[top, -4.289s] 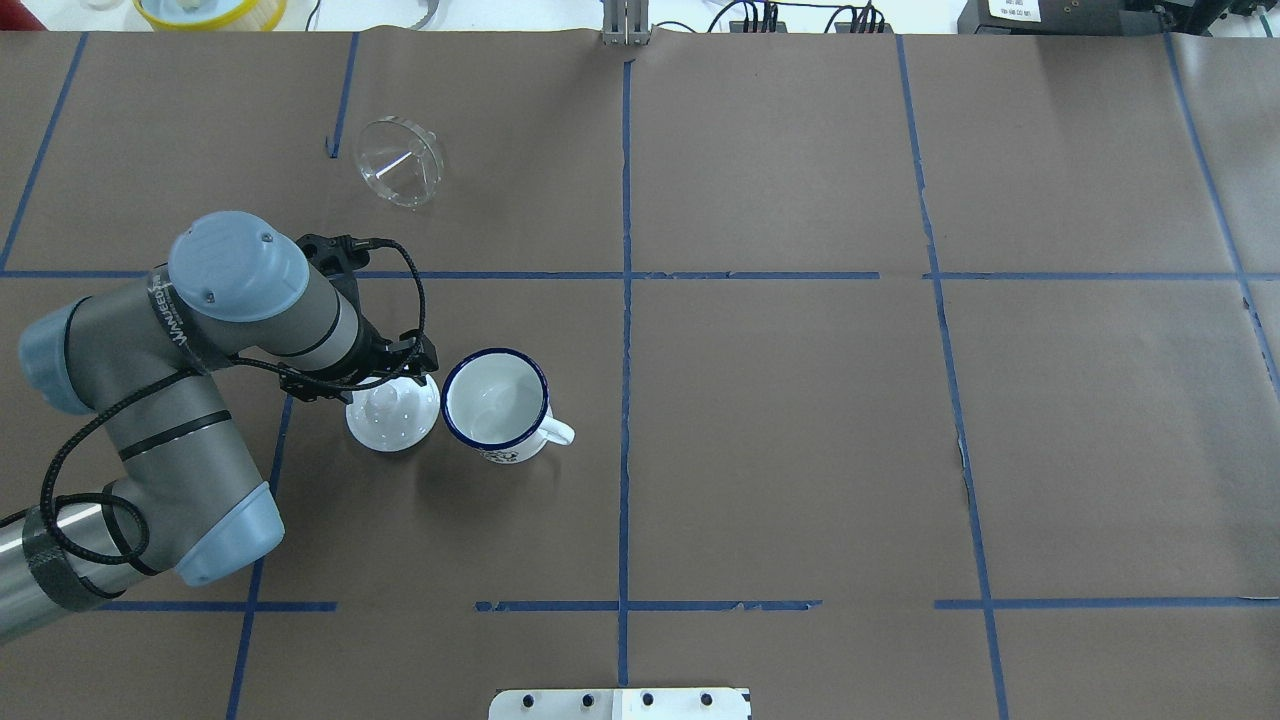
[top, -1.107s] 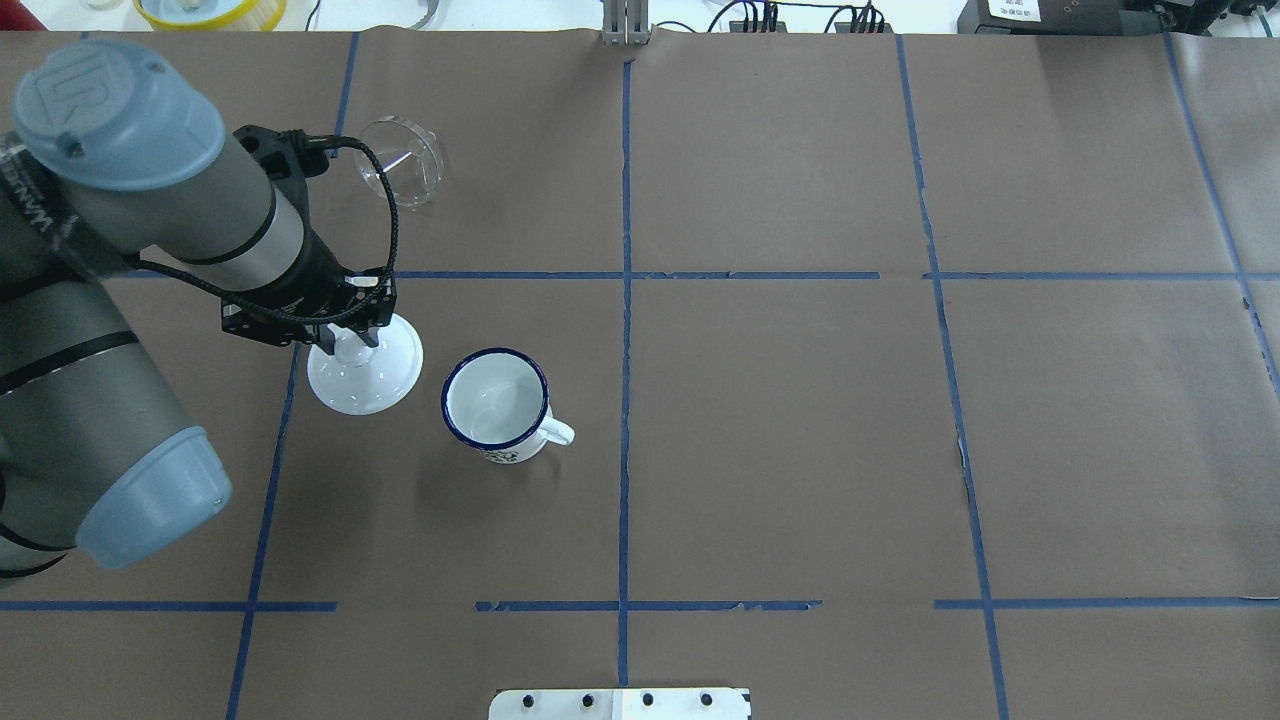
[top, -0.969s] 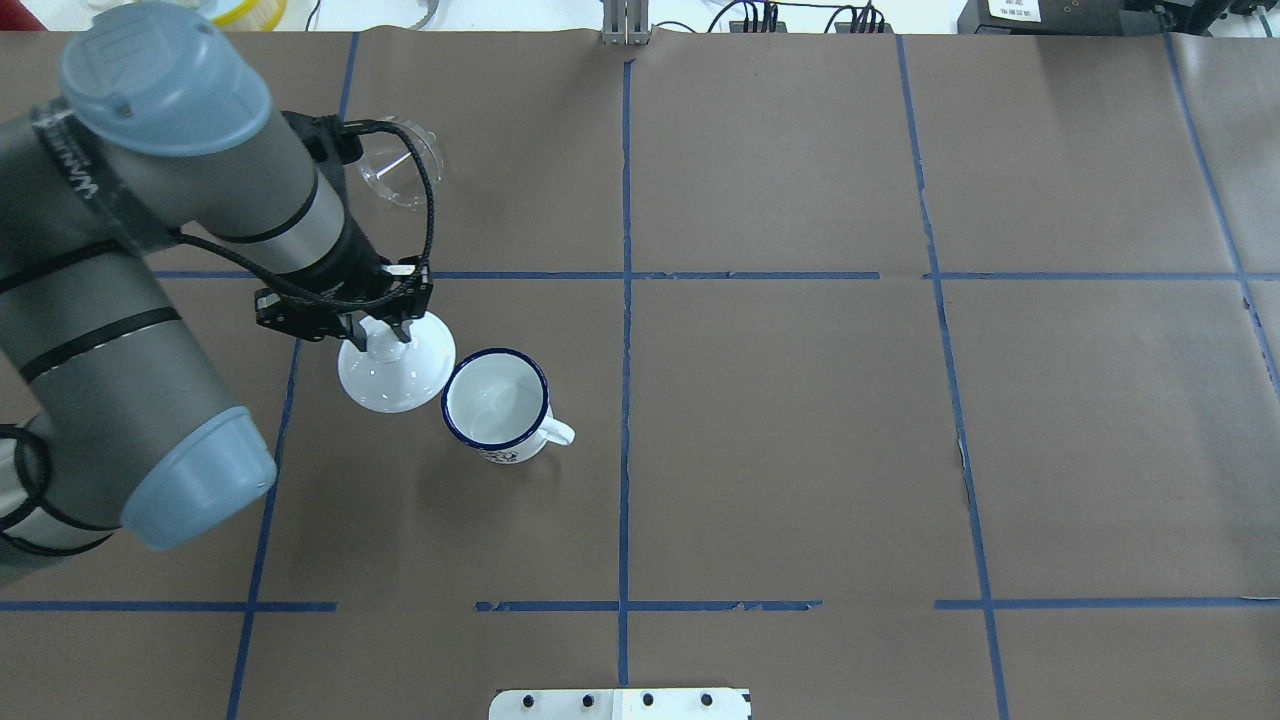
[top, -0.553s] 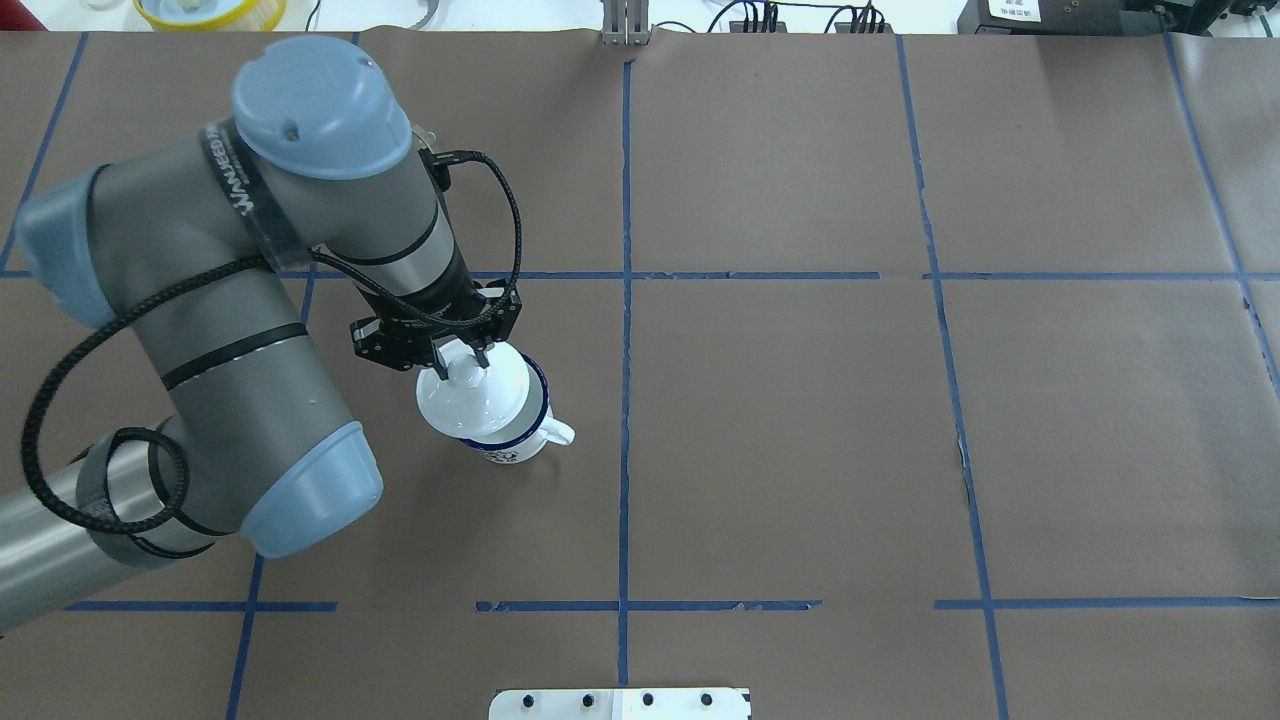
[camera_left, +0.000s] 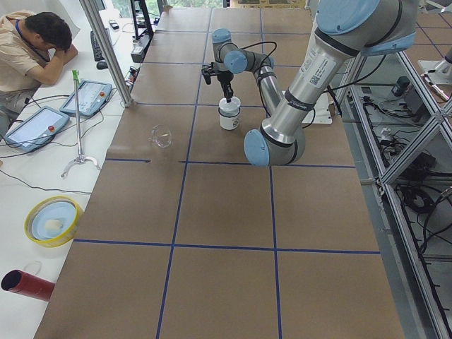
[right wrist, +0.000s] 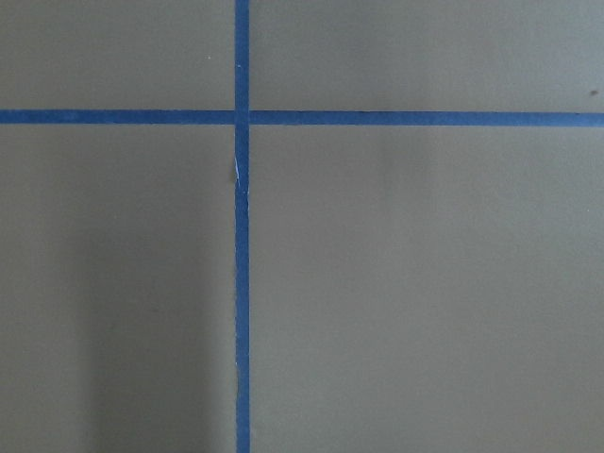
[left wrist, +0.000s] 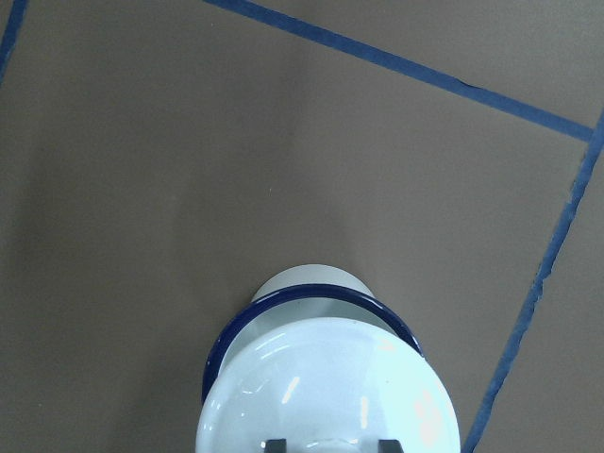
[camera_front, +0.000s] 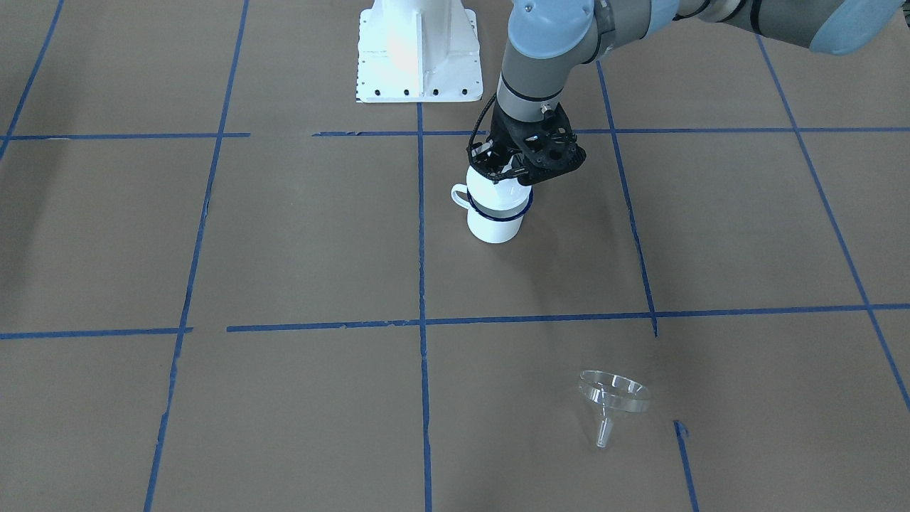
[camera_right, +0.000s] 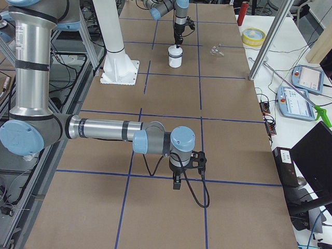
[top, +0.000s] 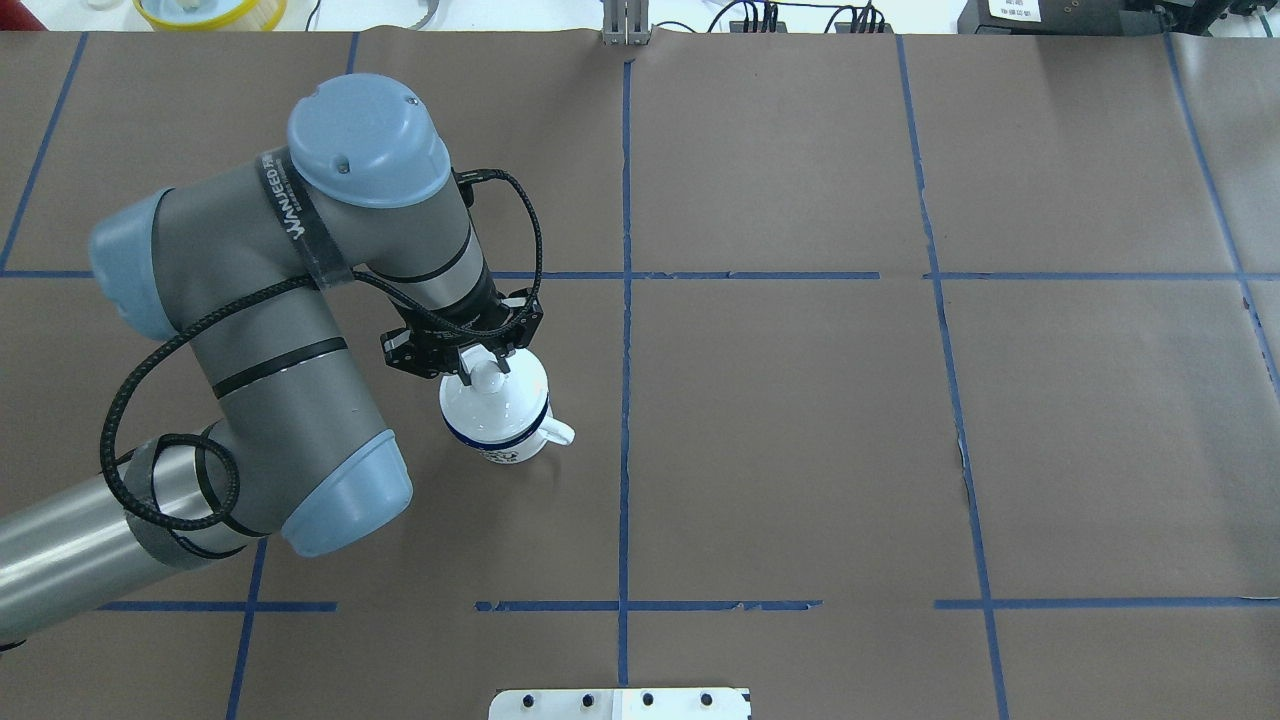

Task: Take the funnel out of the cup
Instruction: 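Lower the white lid onto the mug opening with the left gripper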

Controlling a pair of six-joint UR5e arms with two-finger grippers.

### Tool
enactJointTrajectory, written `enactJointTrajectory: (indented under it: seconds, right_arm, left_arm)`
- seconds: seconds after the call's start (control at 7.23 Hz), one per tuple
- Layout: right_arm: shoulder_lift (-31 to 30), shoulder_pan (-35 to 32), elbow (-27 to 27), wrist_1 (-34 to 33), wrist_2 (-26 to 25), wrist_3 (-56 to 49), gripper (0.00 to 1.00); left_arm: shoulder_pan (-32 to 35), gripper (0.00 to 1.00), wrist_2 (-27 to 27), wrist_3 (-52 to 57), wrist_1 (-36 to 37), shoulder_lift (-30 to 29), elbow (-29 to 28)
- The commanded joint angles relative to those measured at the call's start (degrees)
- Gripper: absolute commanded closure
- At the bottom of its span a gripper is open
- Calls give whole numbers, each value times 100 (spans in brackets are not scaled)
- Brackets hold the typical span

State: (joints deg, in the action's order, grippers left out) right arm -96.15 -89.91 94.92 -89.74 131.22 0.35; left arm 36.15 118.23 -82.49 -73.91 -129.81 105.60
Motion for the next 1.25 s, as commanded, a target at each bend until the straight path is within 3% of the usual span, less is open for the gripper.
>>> enactJointTrajectory:
  seconds: [0.0, 1.11]
  right_arm:
    - [0, 0, 0, 0, 0, 0, 0]
    - [0, 0, 0, 0, 0, 0, 0]
  left_arm:
    - [-2, 100, -2, 13, -36, 52, -21]
    - [-2, 100, -142, -4, -291, 113, -180]
